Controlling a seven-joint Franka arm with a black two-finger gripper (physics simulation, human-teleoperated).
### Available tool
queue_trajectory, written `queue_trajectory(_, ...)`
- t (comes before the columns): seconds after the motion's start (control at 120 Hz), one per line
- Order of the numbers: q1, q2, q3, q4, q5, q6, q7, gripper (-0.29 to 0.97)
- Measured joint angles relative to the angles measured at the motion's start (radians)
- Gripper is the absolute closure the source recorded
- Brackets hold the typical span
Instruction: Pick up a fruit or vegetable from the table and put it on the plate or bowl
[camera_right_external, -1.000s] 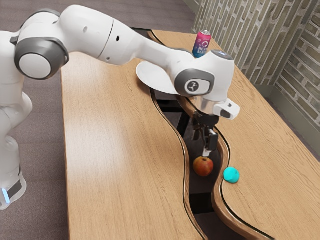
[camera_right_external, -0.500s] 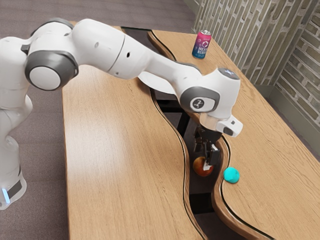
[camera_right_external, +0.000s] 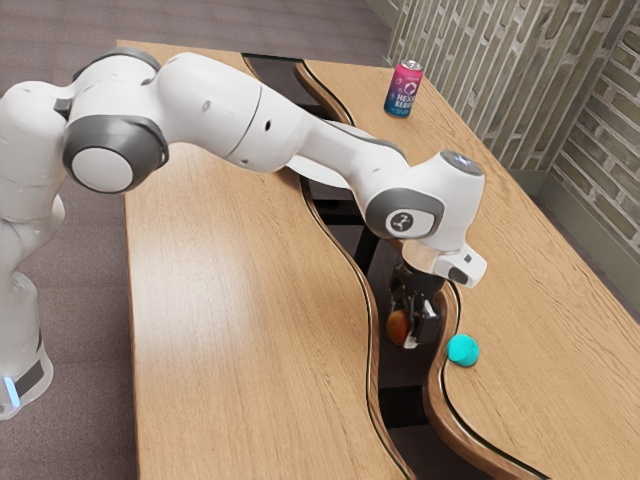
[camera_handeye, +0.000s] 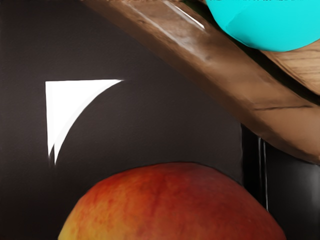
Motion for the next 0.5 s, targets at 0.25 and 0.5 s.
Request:
queue_trajectory(0.25, 0.054, -0.062, 0.073, 0.102, 0.044, -0.027, 0.010, 0.33)
queue_trajectory(0.5, 0.155, -0.086, 0.336, 0.268, 0.067, -0.186, 0.086, 0.33)
